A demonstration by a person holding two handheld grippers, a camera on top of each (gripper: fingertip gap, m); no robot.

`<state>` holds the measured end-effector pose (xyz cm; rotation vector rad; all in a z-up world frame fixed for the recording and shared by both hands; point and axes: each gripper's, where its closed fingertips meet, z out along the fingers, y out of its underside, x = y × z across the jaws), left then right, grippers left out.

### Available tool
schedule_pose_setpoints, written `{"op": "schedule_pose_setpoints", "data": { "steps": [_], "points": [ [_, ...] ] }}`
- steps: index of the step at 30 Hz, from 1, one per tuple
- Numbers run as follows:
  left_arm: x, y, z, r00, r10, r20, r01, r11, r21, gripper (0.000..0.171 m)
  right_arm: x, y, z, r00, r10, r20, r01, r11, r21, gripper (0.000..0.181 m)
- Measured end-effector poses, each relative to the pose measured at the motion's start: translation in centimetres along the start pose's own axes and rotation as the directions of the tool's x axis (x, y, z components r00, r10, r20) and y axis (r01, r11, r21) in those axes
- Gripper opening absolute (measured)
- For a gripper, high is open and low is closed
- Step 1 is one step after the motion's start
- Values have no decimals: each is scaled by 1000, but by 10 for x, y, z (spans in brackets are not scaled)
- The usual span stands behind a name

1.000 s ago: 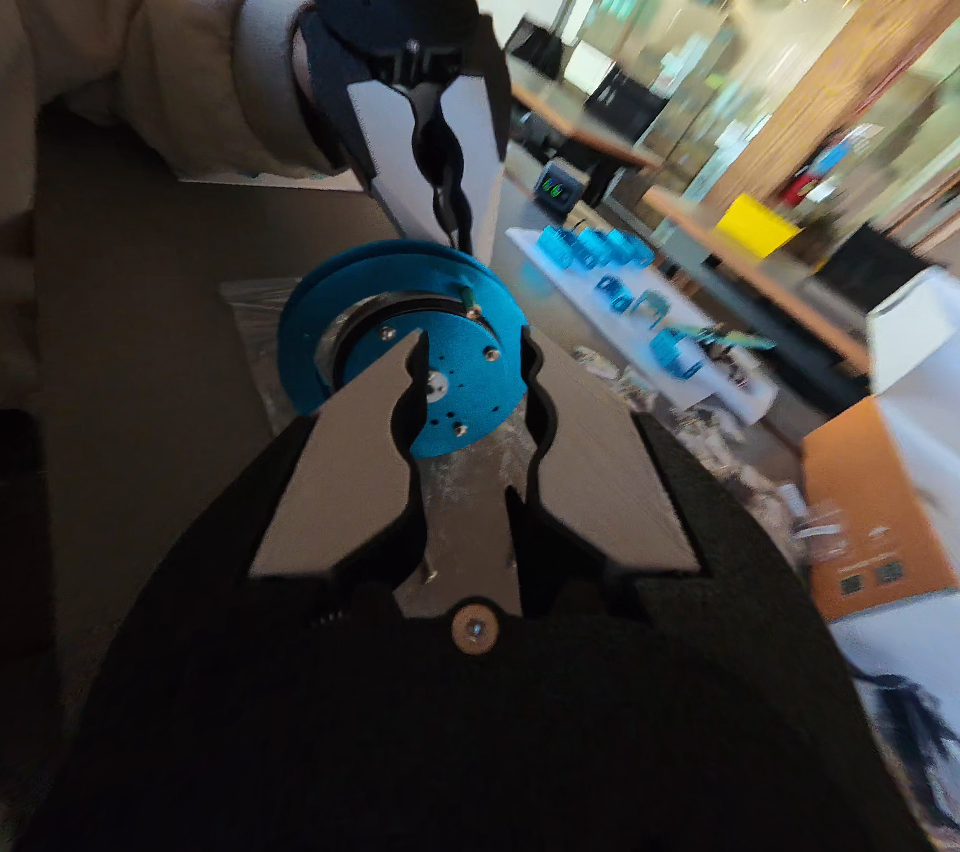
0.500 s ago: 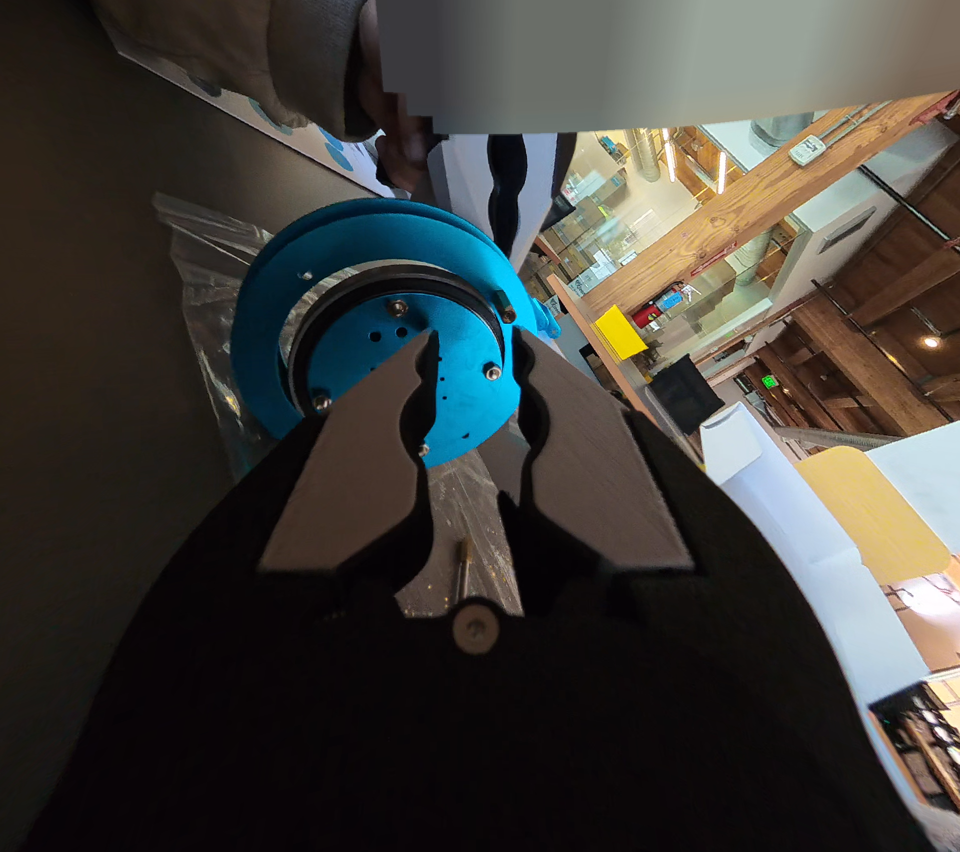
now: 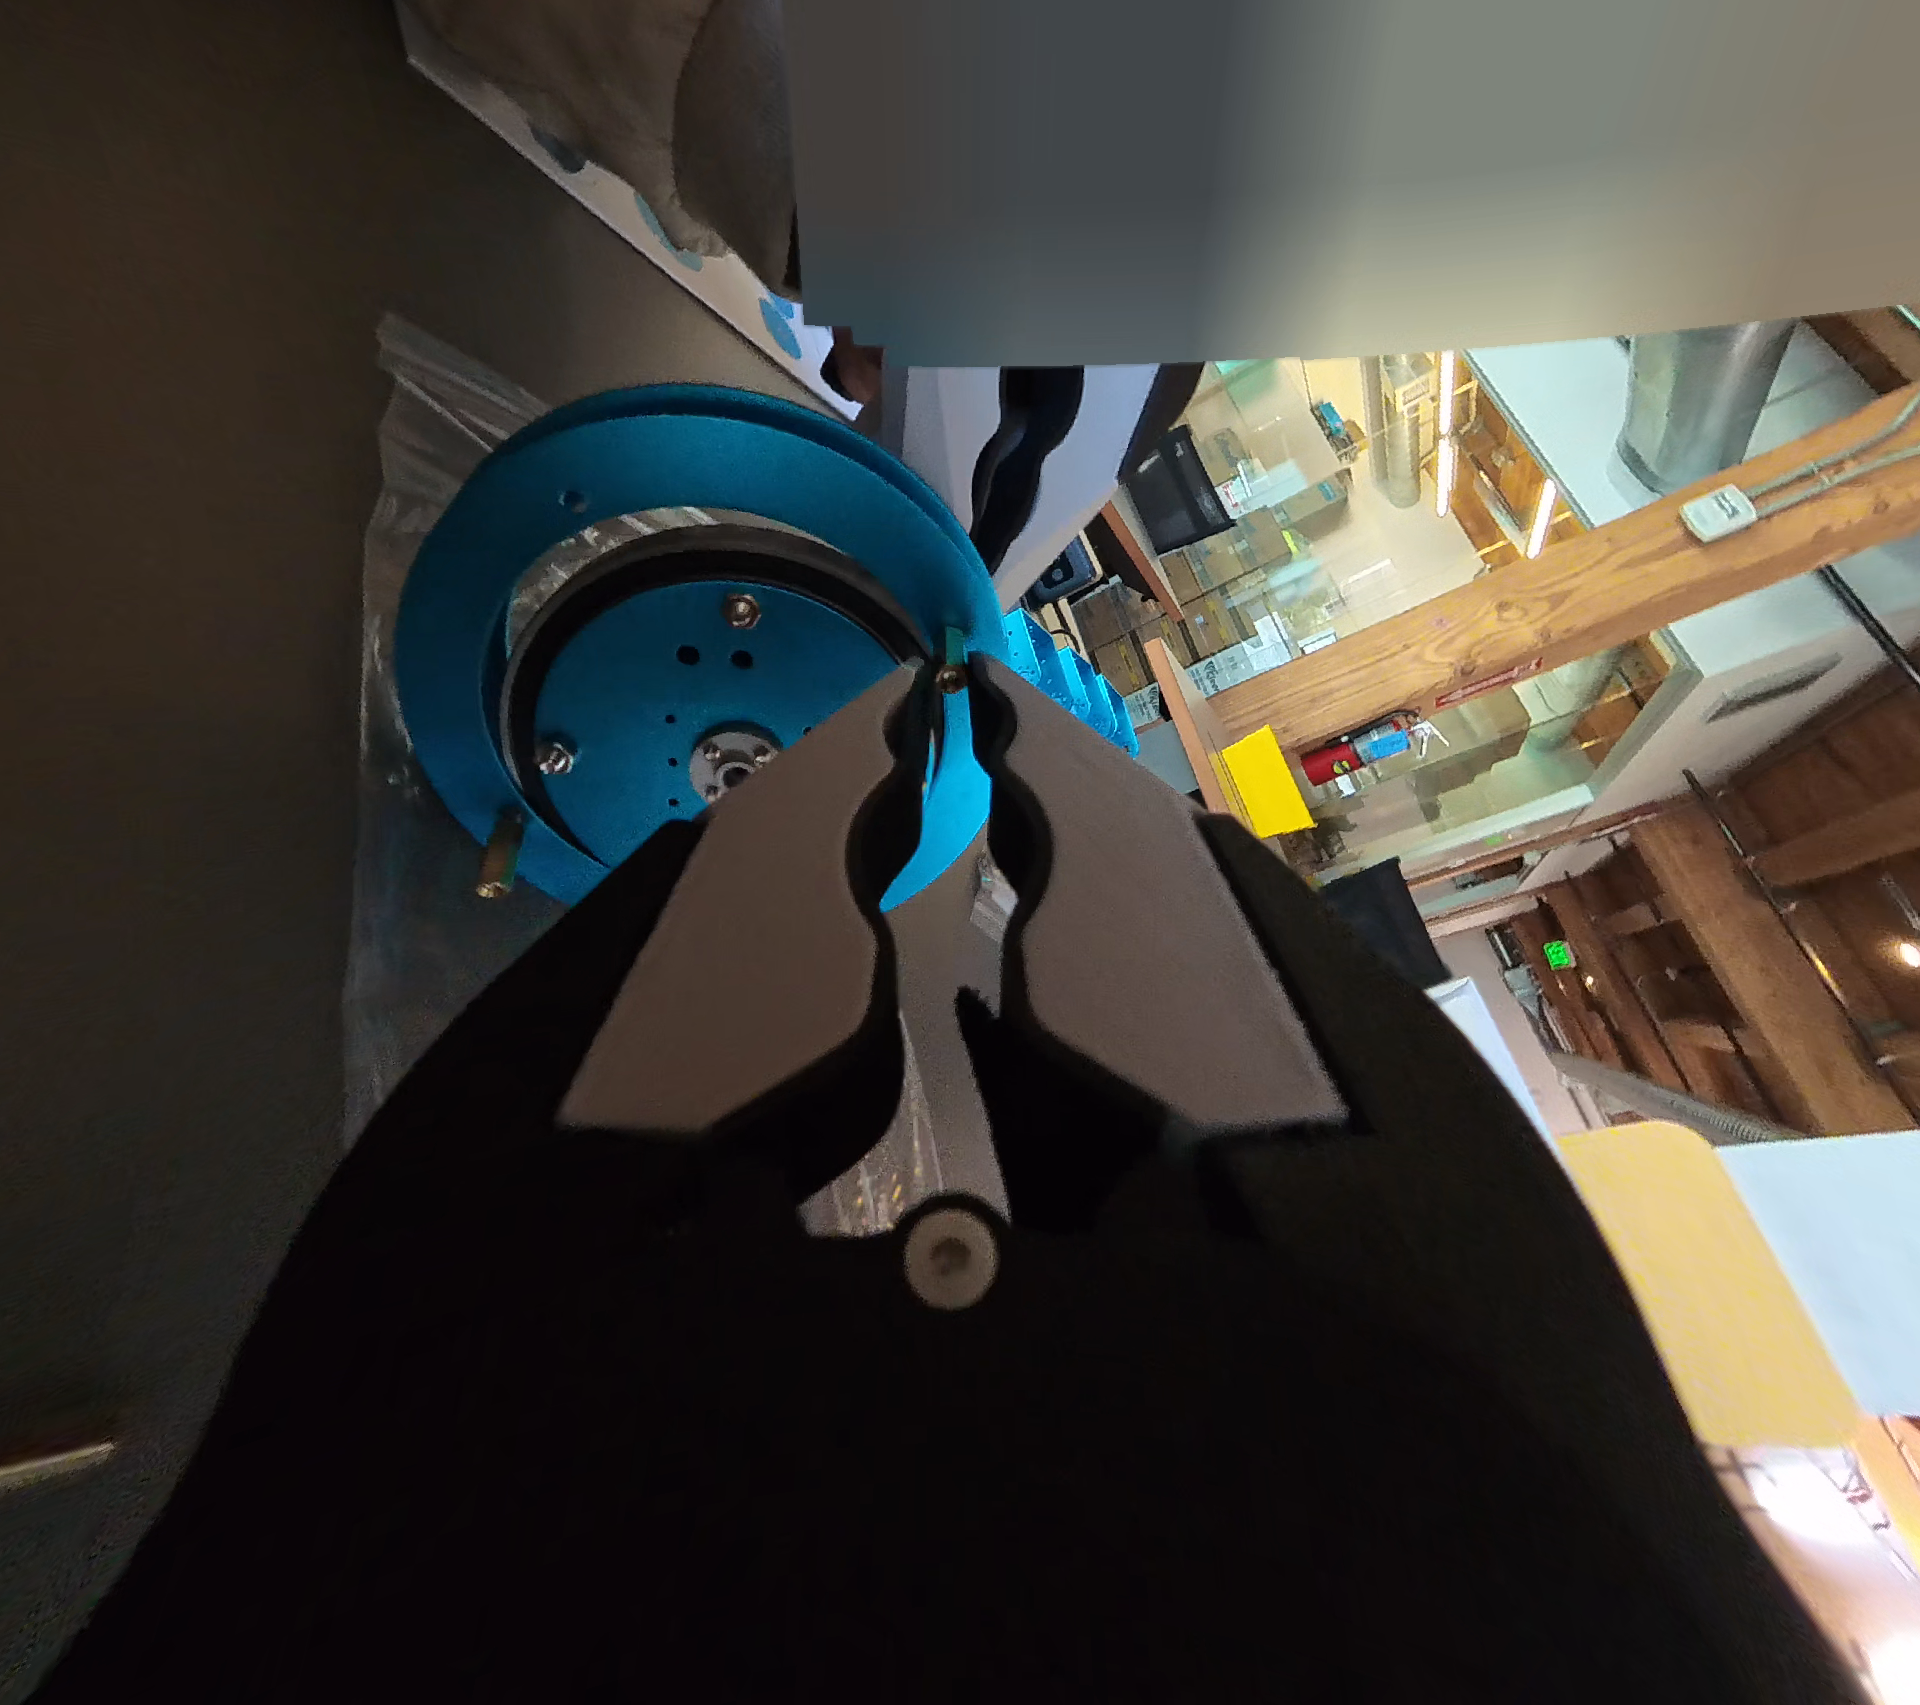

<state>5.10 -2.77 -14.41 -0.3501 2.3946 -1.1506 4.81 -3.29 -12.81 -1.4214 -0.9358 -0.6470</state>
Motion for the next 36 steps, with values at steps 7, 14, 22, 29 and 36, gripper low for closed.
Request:
{"op": "schedule_pose_setpoints", "data": {
  "steps": [7,14,22,29,36],
  "points": [
    [-1,0,1,1000,-19,-16,19,1000,2,3,0,1,3,978,-205,48,205,979,-2,5],
    [-10,5,5,954,-292,-61,280,948,-153,3,9,25,6,798,-560,225,603,738,-304,9],
    [8,-4,3,721,-658,-218,573,742,-348,3,14,37,4,750,-634,187,605,545,-580,20],
    [9,-6,5,657,-731,-185,658,675,-332,3,15,30,0,755,-655,11,472,532,-703,16],
    [8,-7,9,699,-700,-145,646,706,-292,3,17,24,-5,735,-678,-24,443,506,-740,5]
  ]
}}
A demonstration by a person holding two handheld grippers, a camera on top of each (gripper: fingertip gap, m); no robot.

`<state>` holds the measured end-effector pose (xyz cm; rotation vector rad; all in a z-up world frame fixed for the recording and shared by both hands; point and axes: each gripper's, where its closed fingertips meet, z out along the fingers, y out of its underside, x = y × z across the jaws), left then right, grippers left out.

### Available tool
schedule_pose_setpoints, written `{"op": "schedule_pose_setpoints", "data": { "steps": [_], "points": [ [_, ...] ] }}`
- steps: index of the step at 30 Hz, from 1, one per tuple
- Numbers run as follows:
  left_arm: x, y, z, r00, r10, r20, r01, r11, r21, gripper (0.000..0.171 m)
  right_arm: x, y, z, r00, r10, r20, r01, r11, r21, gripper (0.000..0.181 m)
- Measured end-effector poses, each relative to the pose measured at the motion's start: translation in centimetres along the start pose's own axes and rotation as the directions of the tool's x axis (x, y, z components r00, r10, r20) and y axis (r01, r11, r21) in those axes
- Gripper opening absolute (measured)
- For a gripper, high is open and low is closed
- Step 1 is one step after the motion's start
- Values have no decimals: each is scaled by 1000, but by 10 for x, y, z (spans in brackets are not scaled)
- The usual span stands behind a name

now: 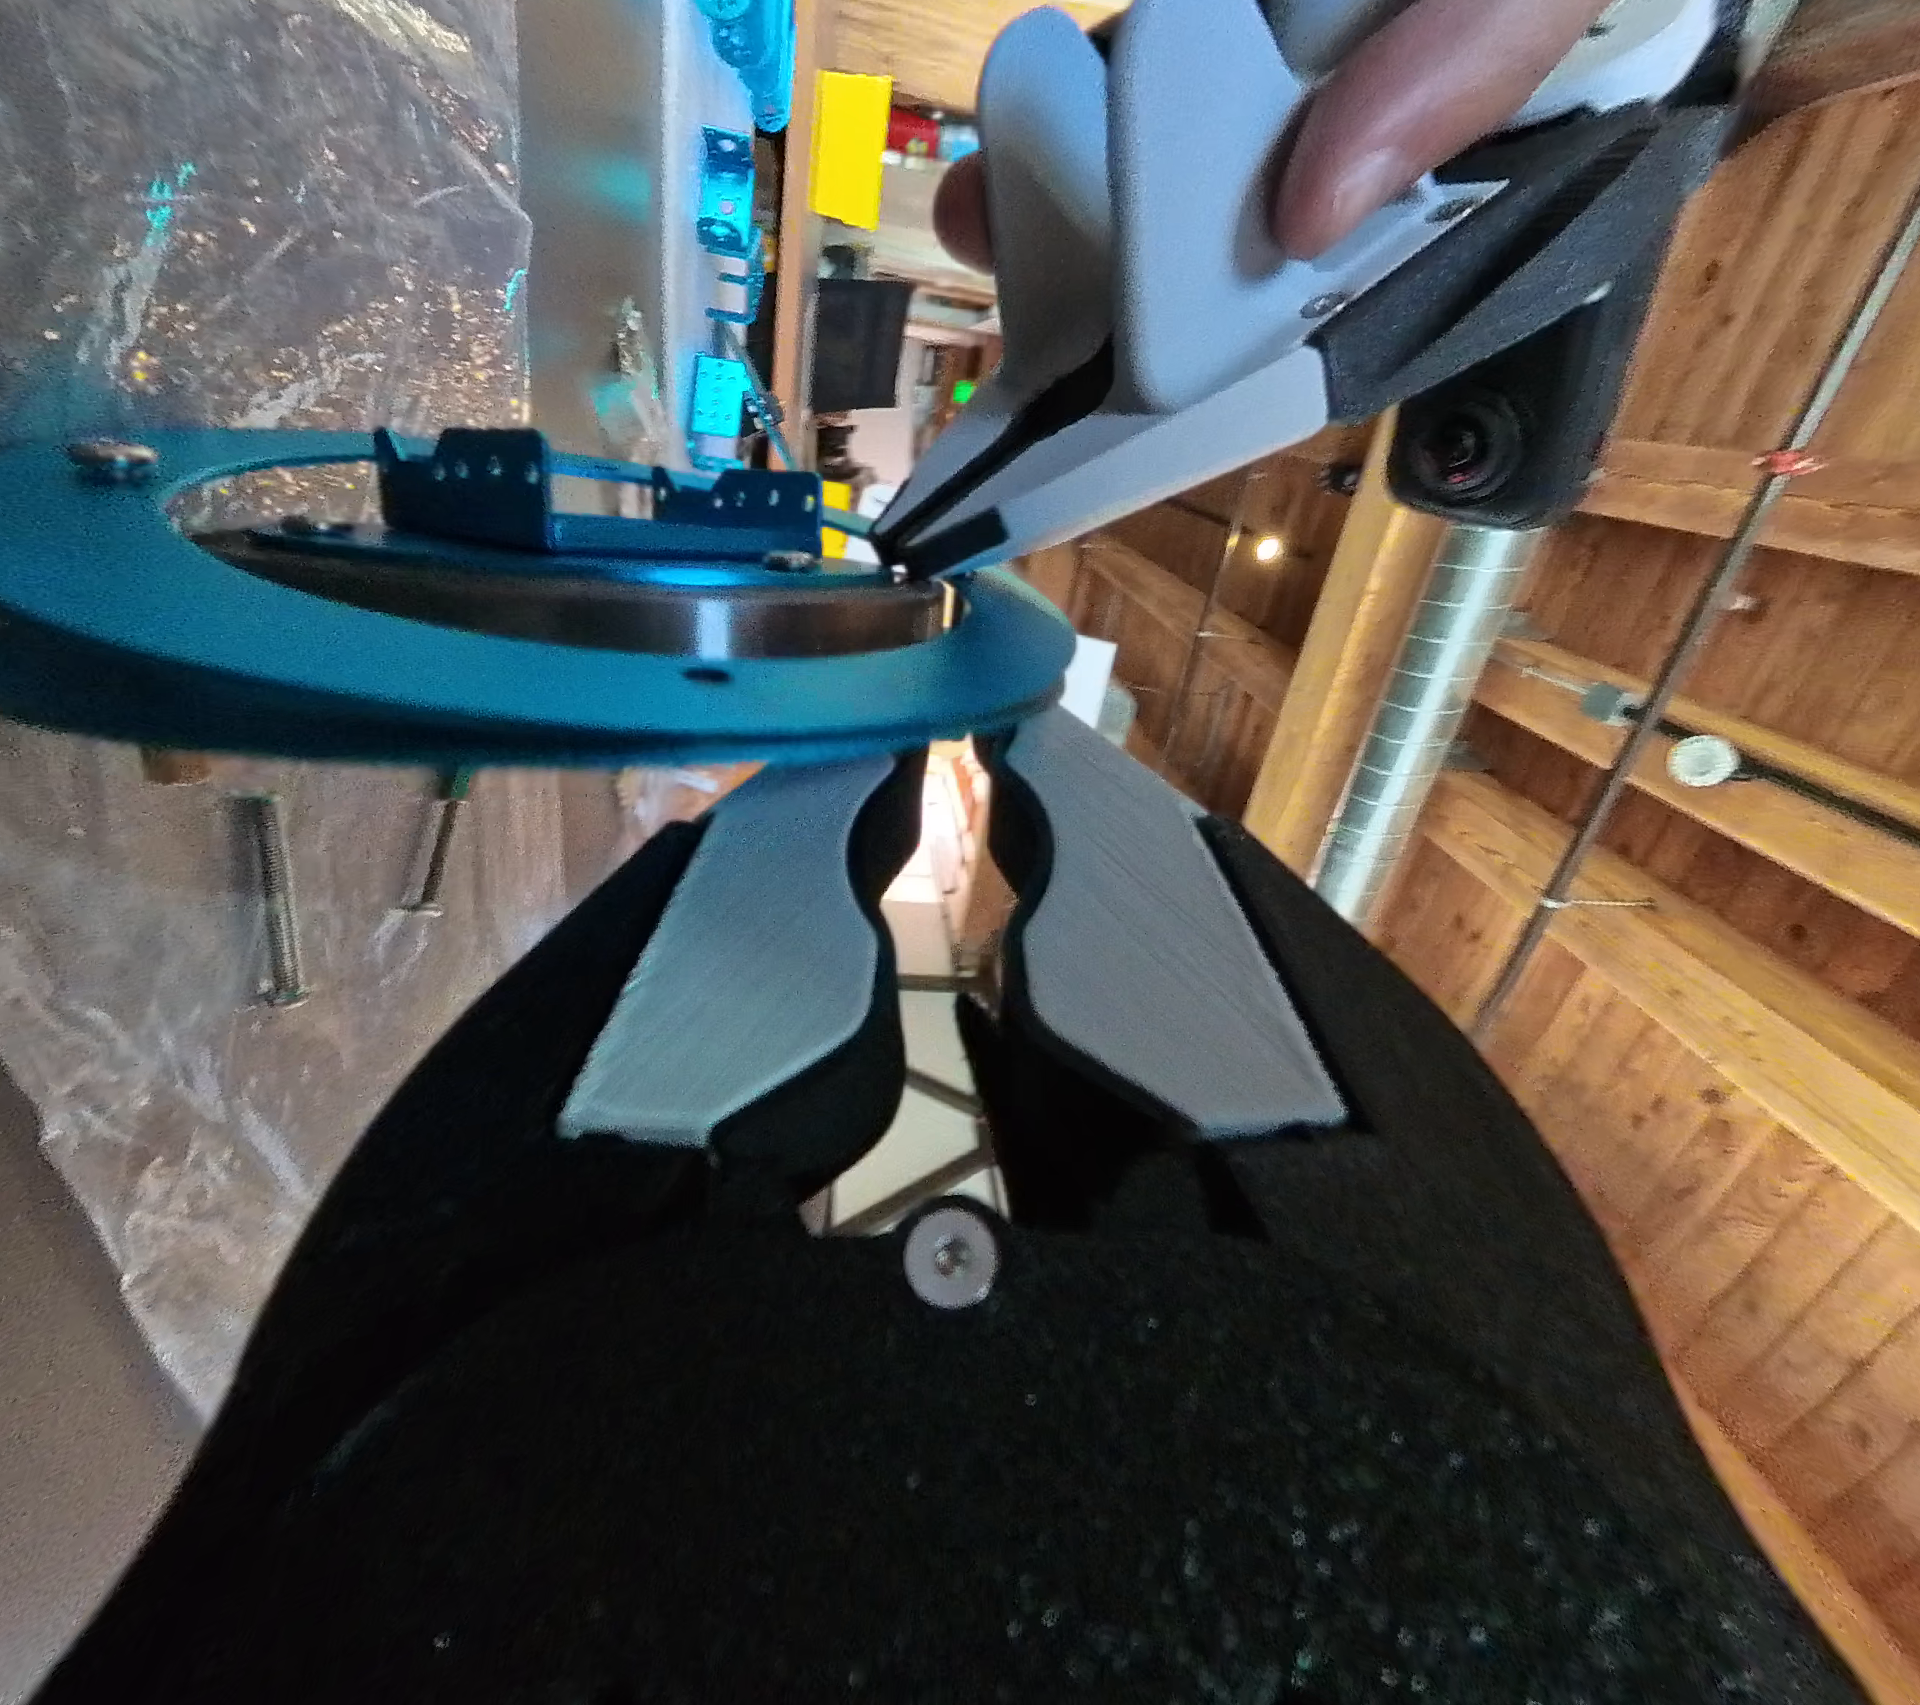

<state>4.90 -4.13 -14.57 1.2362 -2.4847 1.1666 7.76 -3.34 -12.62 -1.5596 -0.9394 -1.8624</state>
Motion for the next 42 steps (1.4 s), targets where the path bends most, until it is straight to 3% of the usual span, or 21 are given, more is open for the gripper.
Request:
{"op": "schedule_pose_setpoints", "data": {
  "steps": [3,5,8,11,14,17,20,22,25,29,31,33,35,38,39,42],
  "points": [
    [0,-1,1,972,194,129,-196,981,-2,3,-5,1,-2,977,109,182,-111,994,3,4],
    [0,-1,1,901,353,251,-354,934,-42,2,-10,-1,-6,895,237,377,-257,966,5,3],
    [4,-4,4,743,540,396,-544,831,-112,2,-18,-1,-12,693,343,634,-407,912,-48,4],
    [9,-7,7,616,618,489,-635,756,-157,2,-23,0,-25,486,322,813,-424,900,-103,4],
    [17,-6,13,596,627,501,-666,735,-127,2,-24,1,-41,248,280,927,-414,896,-160,4],
    [24,-6,18,595,633,496,-690,718,-88,2,-24,1,-52,83,175,981,-422,898,-124,4],
    [23,-9,19,472,680,561,-752,643,-147,2,-23,3,-60,-213,181,960,-460,849,-261,5],
    [17,-14,17,302,720,624,-782,562,-270,2,-23,4,-65,-428,183,885,-431,819,-378,4],
    [10,-20,14,6,750,662,-770,425,-476,2,-21,5,-68,-687,169,707,-338,787,-517,4],
    [5,-26,11,-366,696,617,-673,260,-693,2,-12,6,-71,-937,59,344,-189,741,-644,4],
    [2,-30,9,-476,647,595,-632,218,-743,2,-8,8,-67,-986,-7,168,-122,716,-688,4],
    [0,-32,9,-473,642,603,-636,224,-738,2,-7,9,-65,-994,-54,99,-108,713,-693,3],
    [-3,-33,8,-391,664,638,-673,267,-690,2,-9,11,-61,-989,-59,133,-135,722,-678,4],
    [-13,-33,0,-146,708,691,-732,393,-557,2,-14,12,-46,-937,10,349,-236,719,-653,8],
    [-15,-34,-4,-63,709,702,-739,440,-510,2,-10,13,-40,-907,18,421,-284,713,-641,17],
    [-26,-31,-18,131,696,706,-737,545,-400,2,-1,15,-17,-739,70,670,-458,678,-575,34]
  ]
}}
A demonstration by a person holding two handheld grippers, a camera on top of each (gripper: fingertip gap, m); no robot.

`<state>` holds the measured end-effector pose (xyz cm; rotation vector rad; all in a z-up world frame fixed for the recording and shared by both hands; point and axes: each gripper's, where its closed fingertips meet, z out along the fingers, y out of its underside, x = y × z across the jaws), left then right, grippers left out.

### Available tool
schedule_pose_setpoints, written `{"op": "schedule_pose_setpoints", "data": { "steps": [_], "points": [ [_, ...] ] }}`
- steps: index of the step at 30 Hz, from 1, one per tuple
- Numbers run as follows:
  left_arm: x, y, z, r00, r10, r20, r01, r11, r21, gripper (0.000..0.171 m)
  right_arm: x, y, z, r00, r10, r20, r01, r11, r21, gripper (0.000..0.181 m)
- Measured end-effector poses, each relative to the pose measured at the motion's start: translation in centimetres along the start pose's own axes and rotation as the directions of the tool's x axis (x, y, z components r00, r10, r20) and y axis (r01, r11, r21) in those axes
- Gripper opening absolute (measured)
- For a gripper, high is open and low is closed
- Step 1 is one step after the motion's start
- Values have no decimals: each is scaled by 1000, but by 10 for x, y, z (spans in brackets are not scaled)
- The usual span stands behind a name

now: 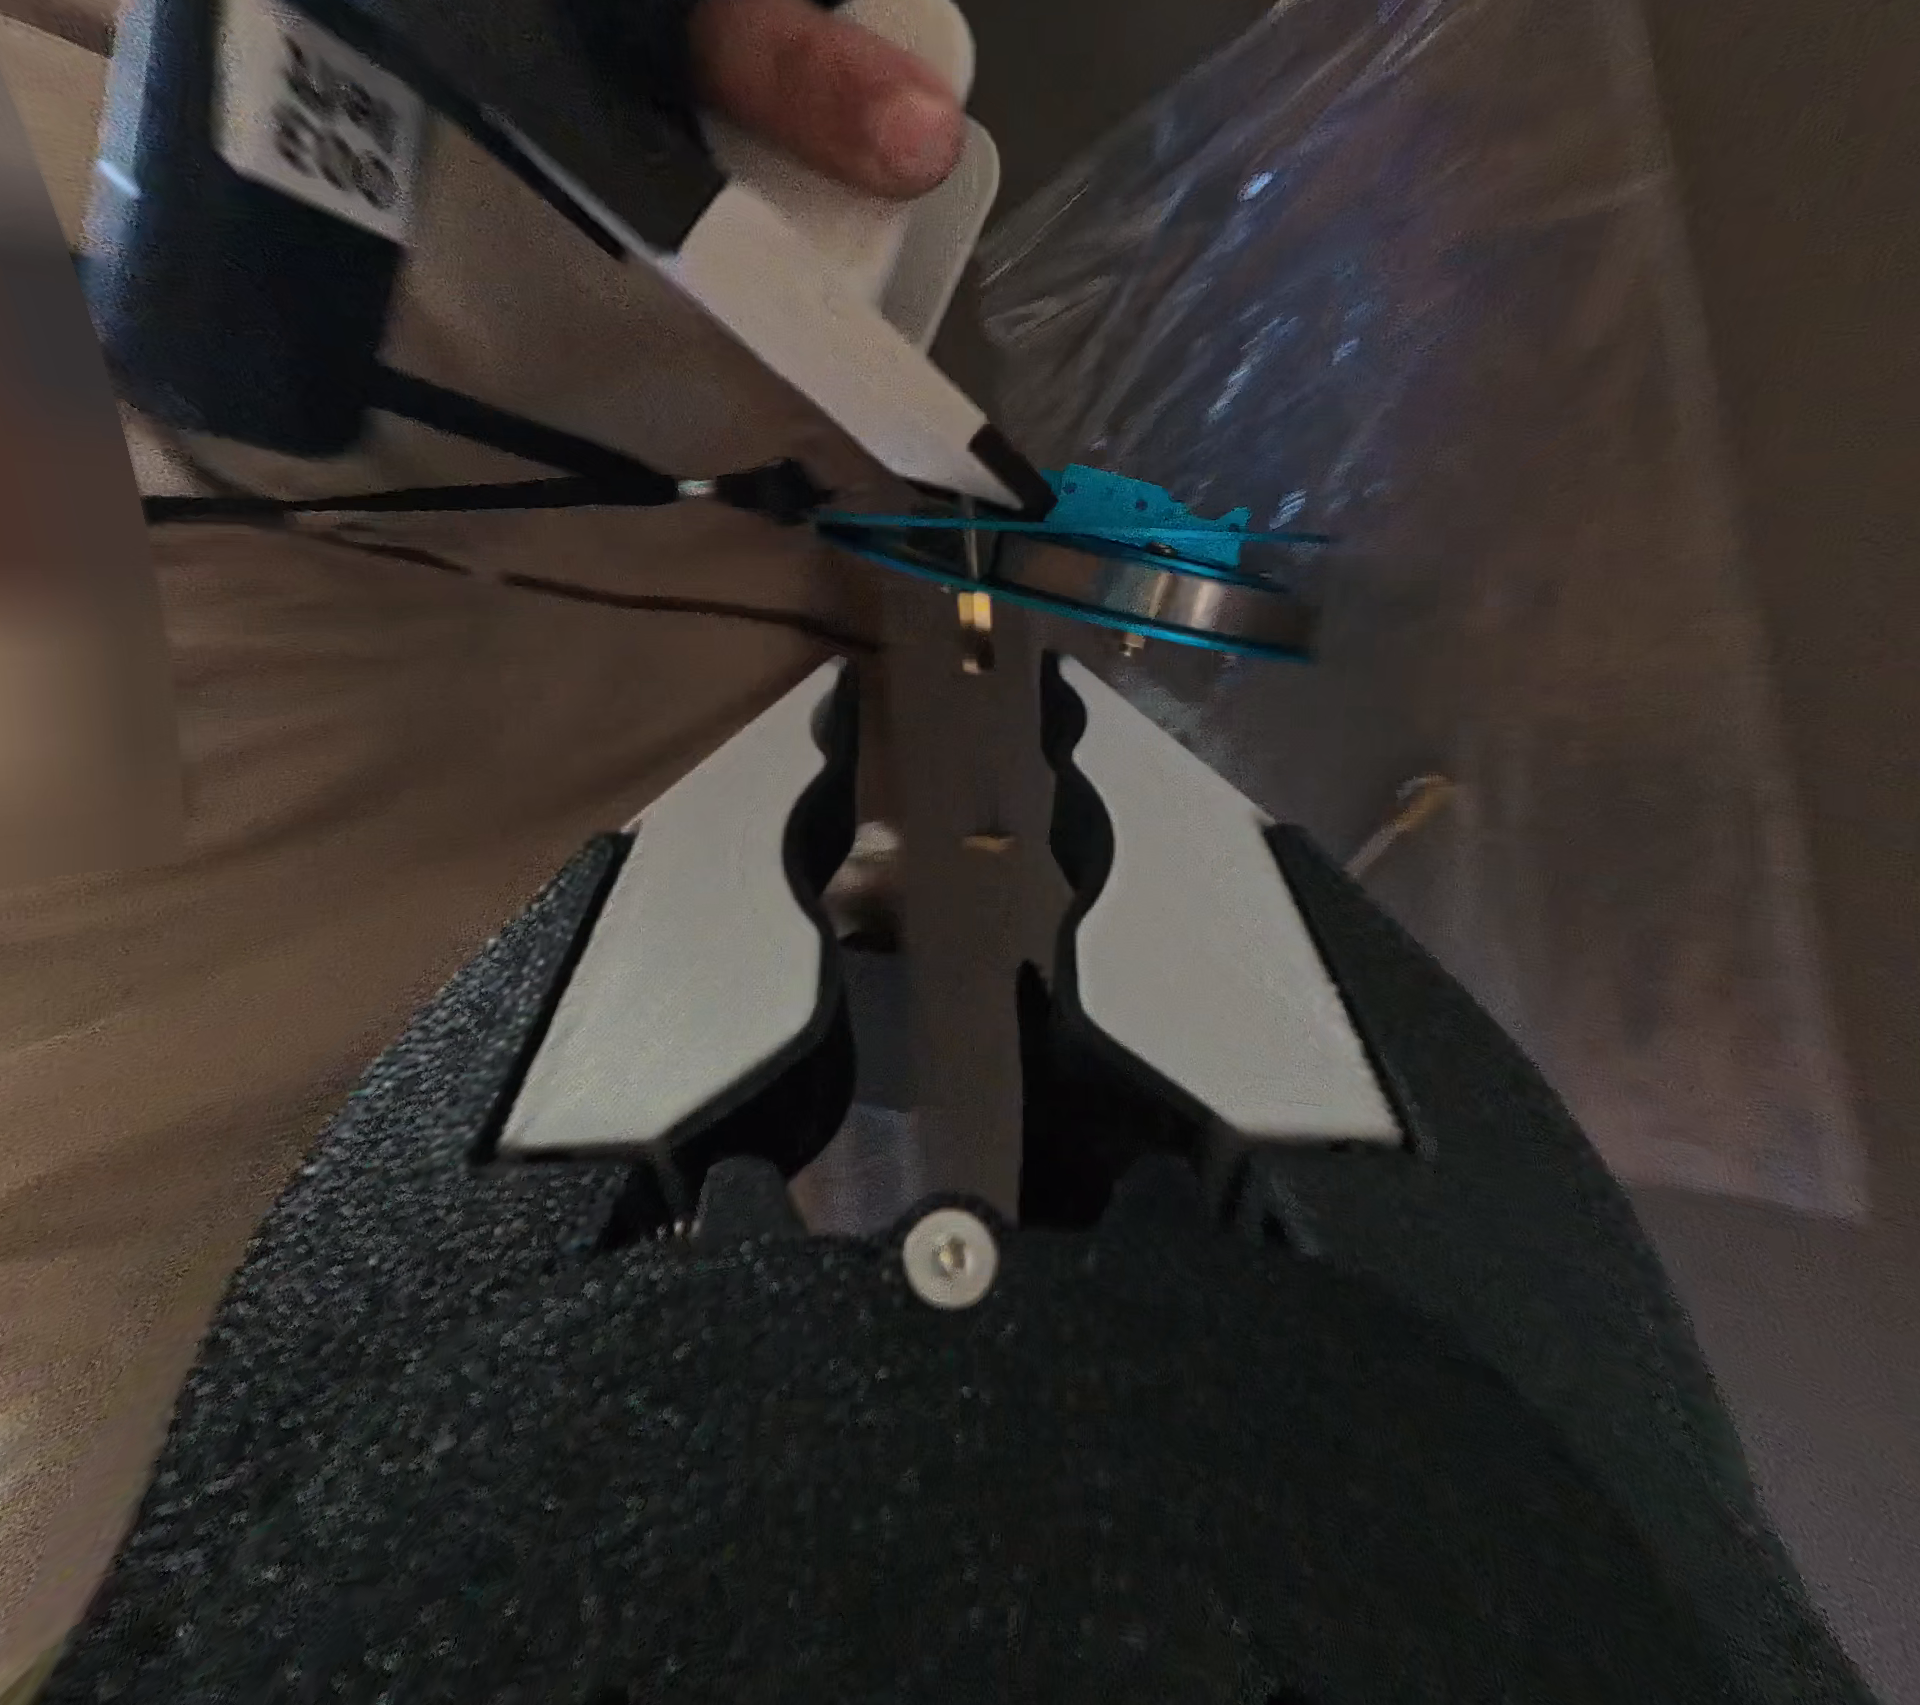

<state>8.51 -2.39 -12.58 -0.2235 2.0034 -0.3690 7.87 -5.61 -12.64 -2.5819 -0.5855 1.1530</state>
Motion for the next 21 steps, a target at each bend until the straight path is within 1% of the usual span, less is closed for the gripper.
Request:
{"op": "schedule_pose_setpoints", "data": {
  "steps": [1,2,3,4,5,6,7,9,10,12,13,15,16,17,18,19,21],
  "points": [
    [-3,7,0,997,-60,-40,59,998,-6,2,2,-6,-5,994,-73,-81,75,997,30,37],
    [-5,13,-1,987,-132,-88,131,991,-8,2,7,-14,-10,972,-149,-184,162,985,59,39],
    [-6,20,-1,967,-215,-138,215,977,-17,2,16,-22,-14,925,-216,-314,251,965,76,41],
    [-8,26,-1,938,-298,-179,297,954,-29,2,26,-29,-19,853,-267,-447,332,940,72,43],
    [-11,33,0,908,-360,-214,360,932,-43,2,37,-35,-22,756,-305,-579,403,914,46,49],
    [-13,39,0,881,-405,-243,404,913,-57,2,49,-40,-27,630,-330,-704,459,888,-5,58],
    [-15,44,0,854,-441,-276,441,895,-66,2,58,-45,-31,483,-353,-801,505,860,-74,58],
    [-17,52,1,780,-518,-351,521,848,-94,2,62,-58,-33,172,-376,-911,588,781,-211,61],
    [-17,56,2,739,-553,-386,558,822,-111,2,60,-63,-32,26,-375,-927,609,741,-283,58],
    [-18,64,4,662,-605,-443,618,775,-133,2,53,-71,-23,-211,-375,-902,626,657,-420,59],
    [-17,66,5,620,-626,-472,647,749,-144,2,50,-74,-19,-310,-371,-875,623,616,-482,54],
    [-16,69,7,546,-662,-513,701,697,-154,2,47,-78,-16,-477,-341,-810,598,550,-583,48],
    [-15,70,7,510,-679,-528,724,671,-163,2,50,-80,-16,-547,-328,-770,572,526,-630,45],
    [-14,70,8,476,-694,-541,744,646,-174,2,55,-81,-20,-617,-311,-723,528,518,-673,44],
    [-12,70,8,438,-708,-554,763,619,-187,2,61,-81,-23,-668,-311,-676,478,518,-710,44],
    [-10,68,7,411,-713,-568,776,601,-194,2,67,-81,-22,-691,-324,-646,441,518,-732,44],
    [-9,65,6,339,-734,-589,807,548,-219,2,74,-82,-21,-722,-325,-610,408,512,-756,35]
  ]
}}
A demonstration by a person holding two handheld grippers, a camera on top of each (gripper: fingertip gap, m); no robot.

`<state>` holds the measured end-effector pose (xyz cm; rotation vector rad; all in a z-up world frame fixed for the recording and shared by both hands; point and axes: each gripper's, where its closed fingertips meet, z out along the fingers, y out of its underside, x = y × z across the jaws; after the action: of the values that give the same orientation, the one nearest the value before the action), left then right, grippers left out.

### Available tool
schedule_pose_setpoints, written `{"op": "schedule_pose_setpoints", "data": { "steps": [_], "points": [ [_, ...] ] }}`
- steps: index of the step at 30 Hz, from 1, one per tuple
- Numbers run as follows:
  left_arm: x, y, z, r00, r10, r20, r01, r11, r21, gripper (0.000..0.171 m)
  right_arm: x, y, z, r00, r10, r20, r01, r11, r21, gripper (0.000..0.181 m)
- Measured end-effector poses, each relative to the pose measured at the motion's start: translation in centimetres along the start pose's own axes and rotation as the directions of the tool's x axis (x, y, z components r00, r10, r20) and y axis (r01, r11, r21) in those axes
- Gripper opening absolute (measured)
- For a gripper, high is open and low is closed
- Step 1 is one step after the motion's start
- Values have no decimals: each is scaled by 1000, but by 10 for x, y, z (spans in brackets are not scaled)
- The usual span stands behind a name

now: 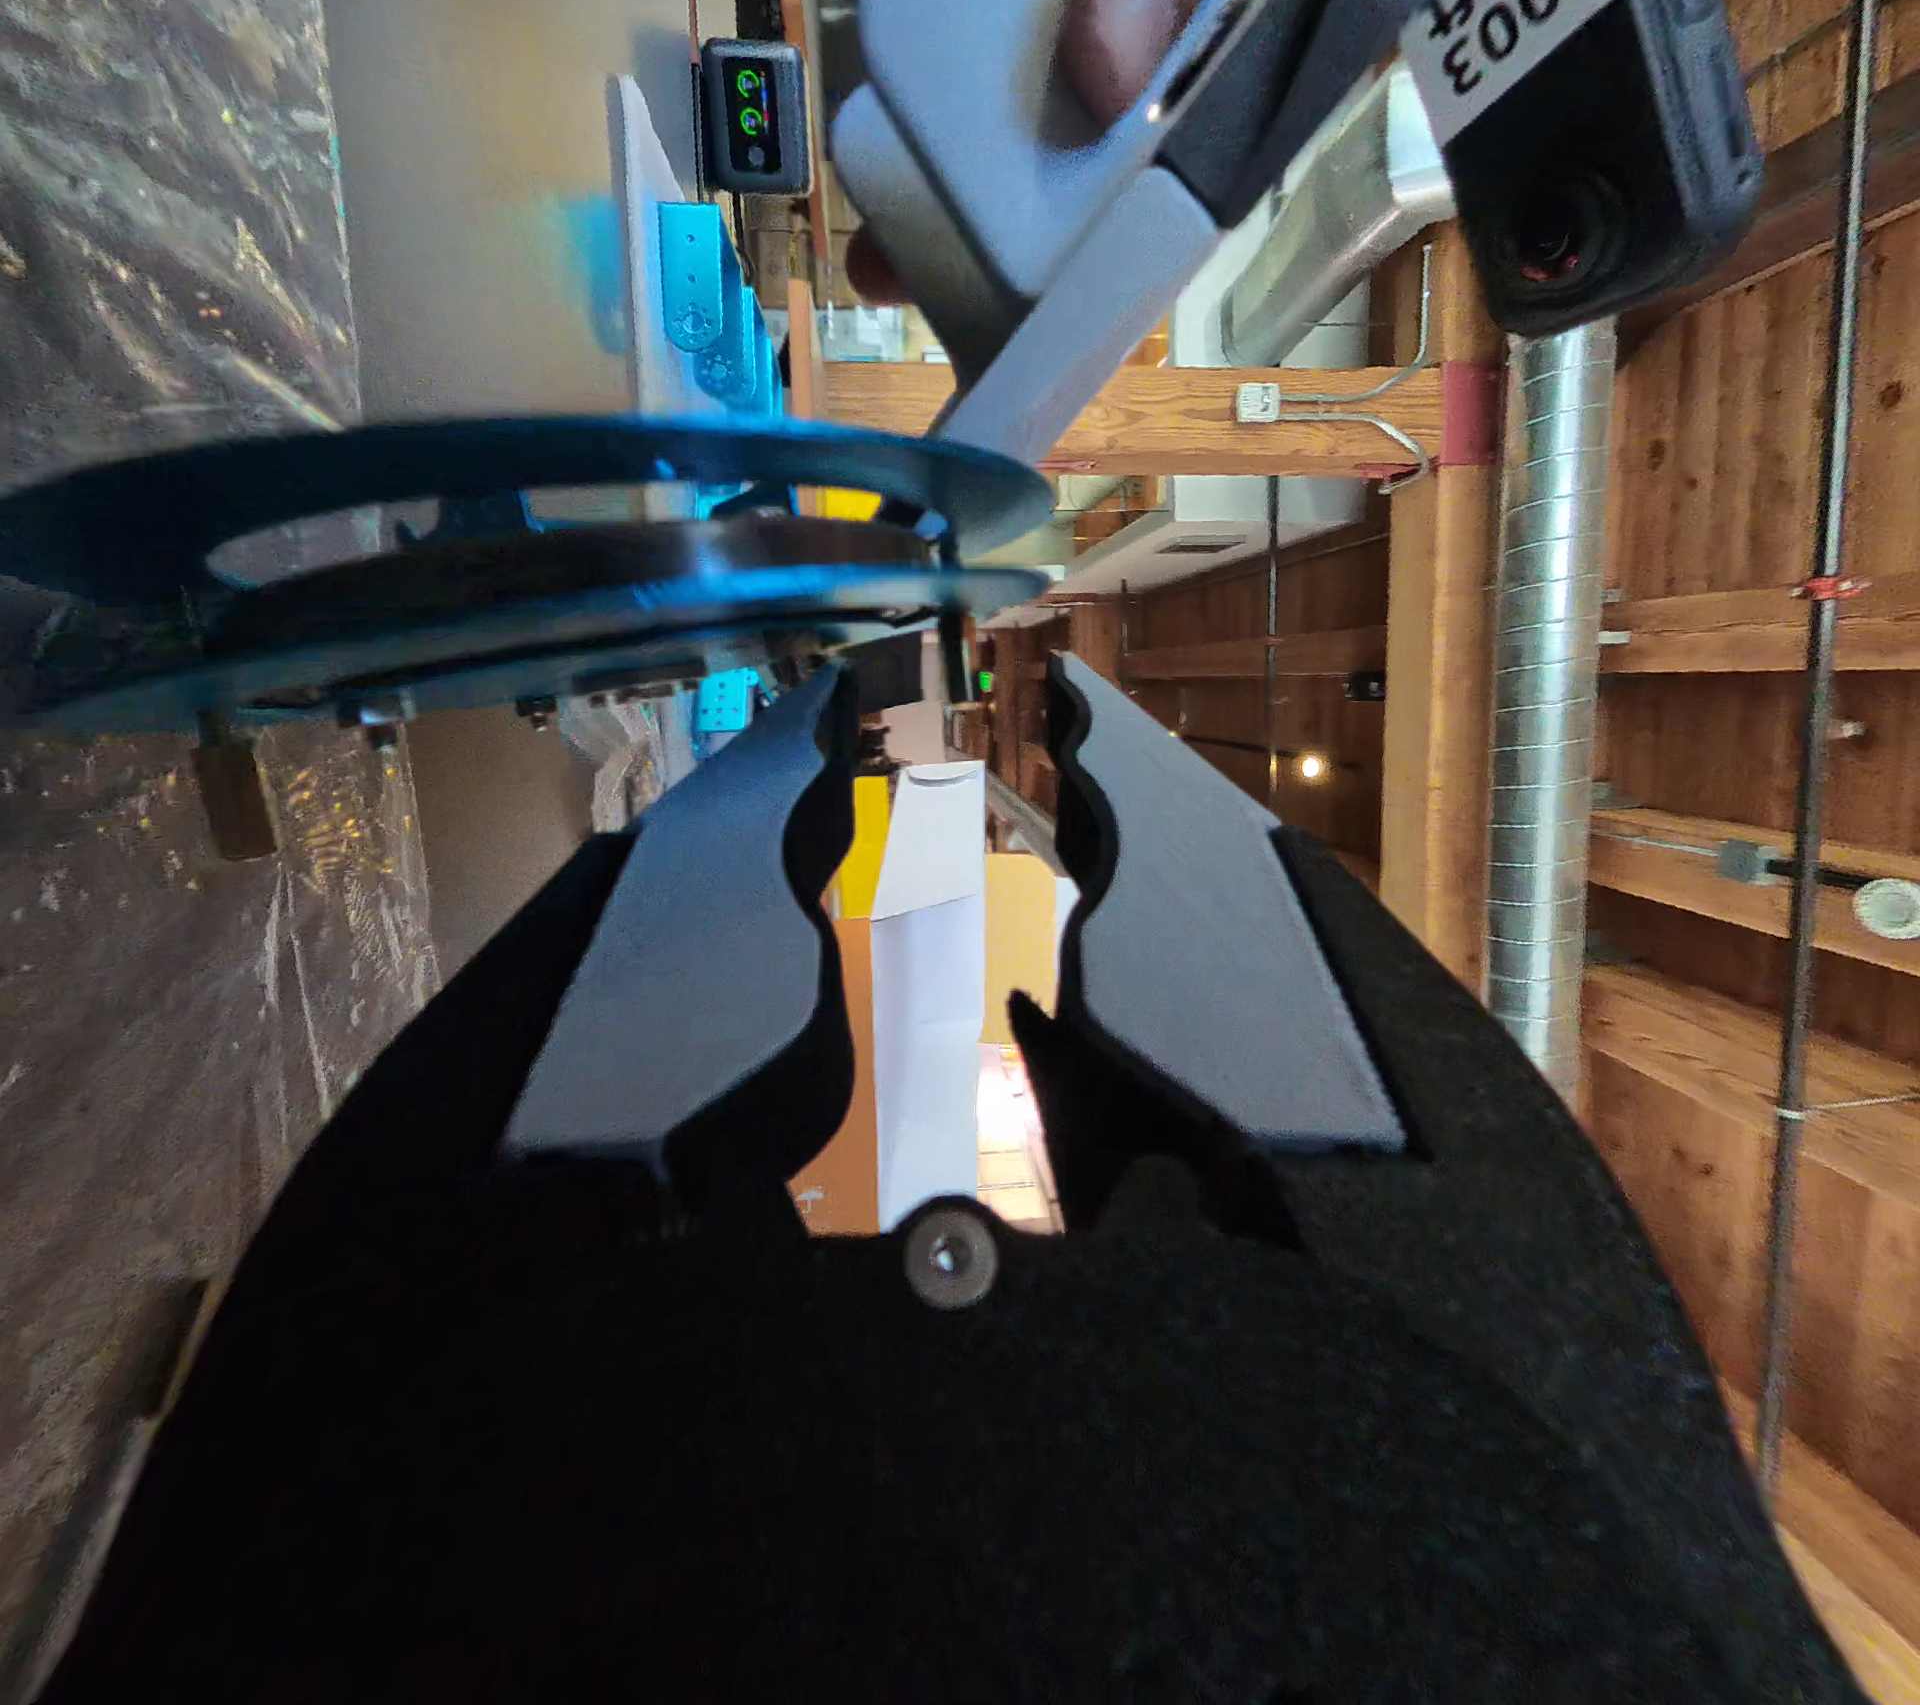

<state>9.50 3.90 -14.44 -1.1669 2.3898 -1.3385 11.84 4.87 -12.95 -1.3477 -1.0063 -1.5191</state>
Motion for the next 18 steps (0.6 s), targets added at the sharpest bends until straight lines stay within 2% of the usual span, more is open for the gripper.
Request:
{"op": "schedule_pose_setpoints", "data": {
  "steps": [5,8,9,11,13,16,18],
  "points": [
    [-2,0,0,997,-61,-43,62,998,23,2,-4,-3,1,997,-54,-48,55,998,13,25],
    [-4,-1,0,996,-78,-40,79,997,21,2,2,-7,-2,992,-84,-99,87,996,28,5],
    [-5,-1,1,998,-63,-21,64,998,23,2,1,-5,-1,994,-77,-82,79,997,14,5],
    [-8,-1,1,999,0,39,-1,1000,15,2,-1,-3,1,1000,-21,-12,21,1000,4,5],
    [-11,-1,0,988,90,123,-89,996,-9,2,-3,-1,3,992,70,108,-67,997,-24,5],
    [-10,-1,0,953,203,227,-197,979,-52,2,-6,-1,2,917,250,312,-241,968,-67,4],
    [-8,-2,0,921,273,278,-261,962,-78,2,-7,-2,0,876,286,389,-282,957,-69,4]
  ]
}}
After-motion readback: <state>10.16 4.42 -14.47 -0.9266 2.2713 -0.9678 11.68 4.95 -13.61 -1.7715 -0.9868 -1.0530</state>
